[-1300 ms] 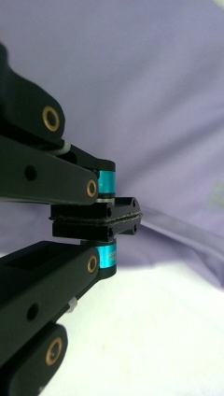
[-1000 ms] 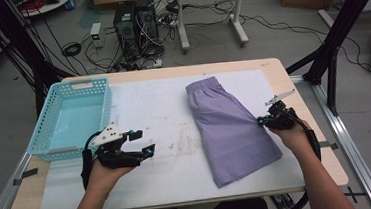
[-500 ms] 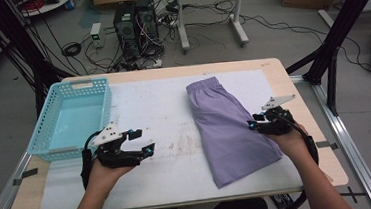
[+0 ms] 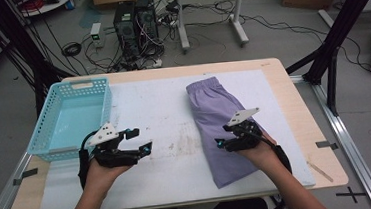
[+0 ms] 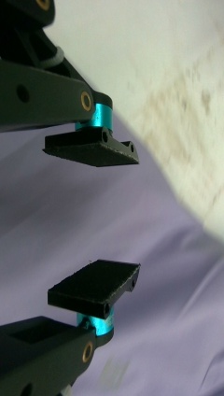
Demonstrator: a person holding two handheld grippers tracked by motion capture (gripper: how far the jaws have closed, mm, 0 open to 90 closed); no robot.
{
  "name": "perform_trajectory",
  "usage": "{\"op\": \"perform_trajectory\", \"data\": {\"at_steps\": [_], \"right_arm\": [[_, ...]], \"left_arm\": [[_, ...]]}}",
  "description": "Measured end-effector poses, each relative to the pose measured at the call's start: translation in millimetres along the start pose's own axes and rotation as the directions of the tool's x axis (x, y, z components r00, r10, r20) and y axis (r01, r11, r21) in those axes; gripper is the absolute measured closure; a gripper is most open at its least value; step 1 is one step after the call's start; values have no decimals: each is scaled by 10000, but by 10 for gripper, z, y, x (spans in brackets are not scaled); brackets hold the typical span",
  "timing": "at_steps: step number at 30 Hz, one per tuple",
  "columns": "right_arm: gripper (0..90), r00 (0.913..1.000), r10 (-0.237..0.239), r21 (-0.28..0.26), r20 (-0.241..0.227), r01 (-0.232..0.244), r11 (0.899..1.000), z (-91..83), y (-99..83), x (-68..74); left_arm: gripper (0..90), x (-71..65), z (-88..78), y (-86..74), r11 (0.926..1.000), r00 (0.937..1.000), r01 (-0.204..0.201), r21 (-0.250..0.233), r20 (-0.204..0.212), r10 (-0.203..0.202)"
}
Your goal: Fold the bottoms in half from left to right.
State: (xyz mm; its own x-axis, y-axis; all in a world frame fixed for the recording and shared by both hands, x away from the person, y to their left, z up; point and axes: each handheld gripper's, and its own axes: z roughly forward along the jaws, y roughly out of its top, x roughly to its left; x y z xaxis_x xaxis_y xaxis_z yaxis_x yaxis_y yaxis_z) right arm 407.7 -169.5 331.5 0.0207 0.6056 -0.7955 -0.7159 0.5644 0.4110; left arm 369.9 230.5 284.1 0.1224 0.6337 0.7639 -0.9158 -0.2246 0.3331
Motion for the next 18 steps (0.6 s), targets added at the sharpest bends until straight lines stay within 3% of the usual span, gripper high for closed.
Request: {"op": "perform_trajectory", "data": {"at_steps": [3,5,7,8,10,12,14,15,17,18], "right_arm": [[395,9995,-102,102,-299,105,9999,44,34,177],[393,9993,82,297,-366,-71,9995,82,23,305],[400,9989,286,637,-377,-262,9976,156,-18,429],[421,9991,155,977,-388,-117,9951,206,-37,475],[476,9994,-1,1684,-337,58,9857,302,-80,519],[724,9991,49,1475,-430,15,9891,288,-97,511],[861,9993,-293,1618,-240,328,9863,272,-90,512],[893,9986,-527,1635,-82,534,9851,273,-102,494],[900,9994,73,1576,-327,-20,9875,272,-115,447],[900,9992,123,1609,-377,-61,9870,271,-113,437]], "left_arm": [[275,0,5,0,10000,10000,-36,19,8,36],[275,-5,11,2,10000,10000,-52,22,25,52],[275,-3,14,1,10000,10000,-44,26,30,44],[275,-2,17,-1,10000,10000,-18,41,8,18],[275,-1,20,-5,10000,10000,-19,58,23,19],[275,-5,24,-9,9999,10000,-83,86,23,83],[275,-4,26,-10,10000,10000,-25,85,28,25],[275,-1,25,-10,9999,10000,-27,100,19,27],[275,2,28,-12,10000,10000,-20,96,14,20],[275,4,29,-13,9999,10000,-32,96,5,32]]}}
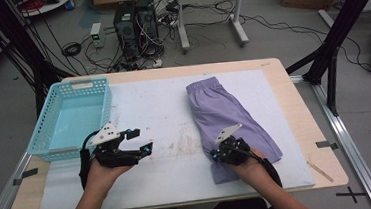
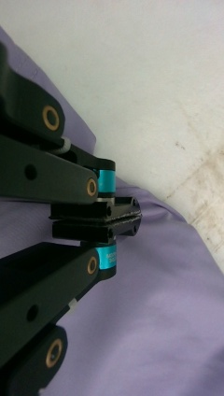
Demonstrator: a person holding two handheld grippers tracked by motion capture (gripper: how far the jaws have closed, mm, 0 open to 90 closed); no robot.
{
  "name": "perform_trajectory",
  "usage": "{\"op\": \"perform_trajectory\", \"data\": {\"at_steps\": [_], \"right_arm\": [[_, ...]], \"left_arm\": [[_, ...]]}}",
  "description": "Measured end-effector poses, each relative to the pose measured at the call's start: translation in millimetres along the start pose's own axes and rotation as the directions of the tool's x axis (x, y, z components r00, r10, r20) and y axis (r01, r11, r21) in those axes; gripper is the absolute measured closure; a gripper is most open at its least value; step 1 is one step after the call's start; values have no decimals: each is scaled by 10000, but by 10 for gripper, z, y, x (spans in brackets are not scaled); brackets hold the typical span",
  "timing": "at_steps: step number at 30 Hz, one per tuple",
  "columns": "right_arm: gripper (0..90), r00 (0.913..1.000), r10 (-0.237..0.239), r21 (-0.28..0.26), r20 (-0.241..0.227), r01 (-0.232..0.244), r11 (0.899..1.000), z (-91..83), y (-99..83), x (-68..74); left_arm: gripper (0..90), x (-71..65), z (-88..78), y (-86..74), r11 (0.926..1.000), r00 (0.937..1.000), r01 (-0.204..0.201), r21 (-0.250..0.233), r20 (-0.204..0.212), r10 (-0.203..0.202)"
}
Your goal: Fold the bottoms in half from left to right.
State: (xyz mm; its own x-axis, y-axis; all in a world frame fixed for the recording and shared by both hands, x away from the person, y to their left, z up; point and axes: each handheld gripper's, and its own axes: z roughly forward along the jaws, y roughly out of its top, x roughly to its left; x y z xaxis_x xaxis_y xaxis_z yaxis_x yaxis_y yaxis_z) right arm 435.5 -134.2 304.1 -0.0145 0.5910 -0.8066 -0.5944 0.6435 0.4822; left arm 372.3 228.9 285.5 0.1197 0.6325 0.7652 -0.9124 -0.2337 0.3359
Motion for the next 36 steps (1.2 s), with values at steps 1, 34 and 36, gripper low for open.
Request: {"op": "perform_trajectory", "data": {"at_steps": [1,34,36], "right_arm": [[900,10000,42,10,-61,-42,10000,1,4,-5],[633,9605,2028,-878,1906,-1891,9780,-744,-593,-732],[674,9588,2198,-575,1797,-2129,9754,-692,-710,-781]], "left_arm": [[275,3,-3,-1,10000,10000,30,-5,-9,-30],[275,28,-39,17,10000,9999,-11,-85,-124,10],[275,29,-30,16,10000,9999,-44,-25,-105,44]]}}
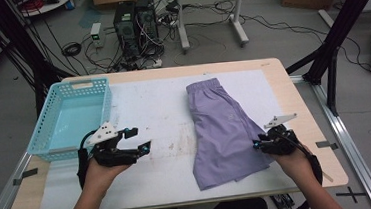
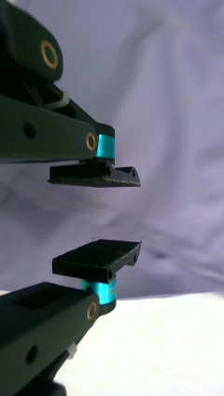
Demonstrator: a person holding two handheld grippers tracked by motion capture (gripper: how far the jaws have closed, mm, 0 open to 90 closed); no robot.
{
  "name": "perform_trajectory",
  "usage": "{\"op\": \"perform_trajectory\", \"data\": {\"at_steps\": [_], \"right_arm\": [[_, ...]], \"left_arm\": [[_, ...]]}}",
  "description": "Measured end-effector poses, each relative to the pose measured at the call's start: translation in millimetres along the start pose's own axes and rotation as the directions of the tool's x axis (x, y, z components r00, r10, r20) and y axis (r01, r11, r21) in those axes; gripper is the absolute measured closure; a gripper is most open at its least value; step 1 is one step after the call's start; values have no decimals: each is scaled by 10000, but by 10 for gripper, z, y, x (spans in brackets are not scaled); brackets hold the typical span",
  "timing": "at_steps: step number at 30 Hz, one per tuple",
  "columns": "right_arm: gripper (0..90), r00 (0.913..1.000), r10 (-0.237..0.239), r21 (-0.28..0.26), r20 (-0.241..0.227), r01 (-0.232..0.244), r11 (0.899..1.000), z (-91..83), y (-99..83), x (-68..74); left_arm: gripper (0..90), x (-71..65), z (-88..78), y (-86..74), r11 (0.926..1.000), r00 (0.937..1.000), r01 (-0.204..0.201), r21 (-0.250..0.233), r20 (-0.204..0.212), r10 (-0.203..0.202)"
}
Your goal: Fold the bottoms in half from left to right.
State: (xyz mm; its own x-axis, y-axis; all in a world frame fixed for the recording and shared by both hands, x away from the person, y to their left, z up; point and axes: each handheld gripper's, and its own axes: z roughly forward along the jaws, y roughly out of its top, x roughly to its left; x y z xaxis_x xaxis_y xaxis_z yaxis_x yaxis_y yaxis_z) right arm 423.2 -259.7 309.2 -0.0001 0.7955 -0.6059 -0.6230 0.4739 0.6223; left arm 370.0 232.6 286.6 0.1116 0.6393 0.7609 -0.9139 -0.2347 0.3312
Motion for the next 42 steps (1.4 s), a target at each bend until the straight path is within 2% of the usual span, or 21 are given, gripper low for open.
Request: {"op": "perform_trajectory", "data": {"at_steps": [1,2,3,7,12,14,16,19,20,21,24,27,29,31,32,34,36,40,42], "right_arm": [[742,9994,160,250,-322,-152,9996,48,-59,-10],[791,9989,171,392,-447,-153,9991,83,-92,-2],[895,9989,126,379,-443,-109,9992,115,-126,21],[900,9994,30,226,-333,-22,9997,46,-68,11],[900,9992,401,-321,-67,-403,9987,-197,38,-201],[883,9979,593,-499,-278,-607,9969,-240,43,-249],[714,9957,757,-275,-540,-773,9966,-186,17,-251],[681,9950,857,-141,-507,-865,9962,-120,-47,-233],[672,9951,933,-429,-325,-947,9946,-145,-56,-233],[660,9950,940,-707,-344,-962,9928,-174,-57,-251],[658,9929,1114,-890,-426,-1148,9894,-211,-23,-300],[649,9920,1183,-504,-451,-1205,9914,-109,32,-331],[663,9913,1226,-231,-487,-1239,9920,7,75,-342],[722,9915,1174,104,-563,-1170,9931,129,110,-321],[813,9932,1037,409,-527,-1016,9940,189,125,-303],[900,9954,797,597,-523,-766,9953,238,141,-249],[900,9976,568,401,-385,-553,9977,202,157,-222],[900,9978,577,-240,-329,-585,9980,-3,204,-231],[900,9983,555,-447,-155,-561,9974,-113,243,-261]], "left_arm": [[275,-1,5,-2,10000,10000,22,-6,0,-22],[275,2,9,-3,10000,10000,9,11,-3,-9],[275,3,10,-3,10000,10000,14,28,-3,-14],[275,4,5,-4,10000,10000,63,-29,0,-63],[275,18,7,-4,10000,10000,59,-7,20,-59],[275,18,10,-4,10000,10000,57,-4,42,-57],[275,11,8,-3,10000,10000,73,-18,34,-73],[275,13,3,-3,10000,10000,46,-13,55,-46],[275,15,2,-5,10000,10000,77,-11,32,-77],[275,16,5,-5,10000,10000,95,-14,30,-95],[275,13,16,-5,10000,10000,62,16,30,-62],[275,2,24,-3,10000,10000,-9,58,80,9],[275,-6,24,-3,10000,10000,24,49,54,-24],[275,-3,18,-4,10000,10000,2,58,50,-2],[275,0,15,-5,10000,10000,27,48,43,-27],[275,13,5,-6,10000,10000,40,25,39,-40],[275,25,-1,-8,10000,10000,50,29,10,-50],[275,32,3,-11,10000,10000,84,24,-10,-84],[275,29,4,-8,10000,10000,45,36,7,-45]]}}
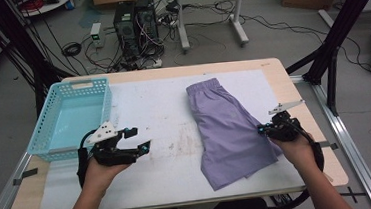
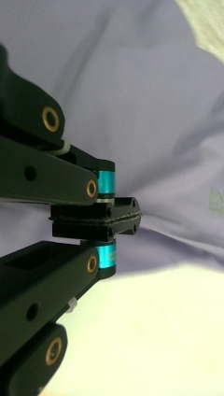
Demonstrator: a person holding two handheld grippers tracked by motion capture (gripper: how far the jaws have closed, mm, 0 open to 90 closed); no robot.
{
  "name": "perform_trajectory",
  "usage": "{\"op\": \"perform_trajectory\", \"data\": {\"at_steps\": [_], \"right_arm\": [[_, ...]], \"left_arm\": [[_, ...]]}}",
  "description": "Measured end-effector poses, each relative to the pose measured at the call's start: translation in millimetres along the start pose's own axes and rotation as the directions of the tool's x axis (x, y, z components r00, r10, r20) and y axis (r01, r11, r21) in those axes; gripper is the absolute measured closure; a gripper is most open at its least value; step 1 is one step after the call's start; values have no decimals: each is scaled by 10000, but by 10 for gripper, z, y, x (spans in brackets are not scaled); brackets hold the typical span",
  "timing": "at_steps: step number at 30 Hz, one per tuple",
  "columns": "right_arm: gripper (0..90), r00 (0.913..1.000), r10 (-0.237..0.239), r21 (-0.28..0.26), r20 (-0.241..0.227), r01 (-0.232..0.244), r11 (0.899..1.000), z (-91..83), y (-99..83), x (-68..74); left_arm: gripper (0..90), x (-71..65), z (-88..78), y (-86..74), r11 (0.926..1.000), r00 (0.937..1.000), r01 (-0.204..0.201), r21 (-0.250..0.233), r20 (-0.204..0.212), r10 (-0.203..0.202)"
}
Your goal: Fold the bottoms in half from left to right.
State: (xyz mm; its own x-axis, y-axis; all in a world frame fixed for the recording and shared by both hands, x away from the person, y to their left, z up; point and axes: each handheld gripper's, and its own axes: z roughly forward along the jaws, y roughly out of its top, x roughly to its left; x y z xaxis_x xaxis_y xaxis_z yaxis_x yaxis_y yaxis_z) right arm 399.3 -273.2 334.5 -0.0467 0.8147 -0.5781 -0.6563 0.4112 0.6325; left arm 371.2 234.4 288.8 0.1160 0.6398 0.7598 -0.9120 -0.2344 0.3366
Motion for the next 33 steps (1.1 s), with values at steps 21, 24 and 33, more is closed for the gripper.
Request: {"op": "perform_trajectory", "data": {"at_steps": [21,24,33], "right_arm": [[693,9972,-314,-619,675,356,9974,-127,-36,-129],[655,9968,-794,-700,79,798,9944,-125,-103,107],[648,9978,-84,-835,652,139,9964,-269,-281,-30]], "left_arm": [[275,-6,-17,8,9999,10000,-15,-101,26,15],[275,-11,-9,8,10000,10000,12,-95,10,-12],[275,-22,-8,10,9999,10000,-8,-108,37,8]]}}
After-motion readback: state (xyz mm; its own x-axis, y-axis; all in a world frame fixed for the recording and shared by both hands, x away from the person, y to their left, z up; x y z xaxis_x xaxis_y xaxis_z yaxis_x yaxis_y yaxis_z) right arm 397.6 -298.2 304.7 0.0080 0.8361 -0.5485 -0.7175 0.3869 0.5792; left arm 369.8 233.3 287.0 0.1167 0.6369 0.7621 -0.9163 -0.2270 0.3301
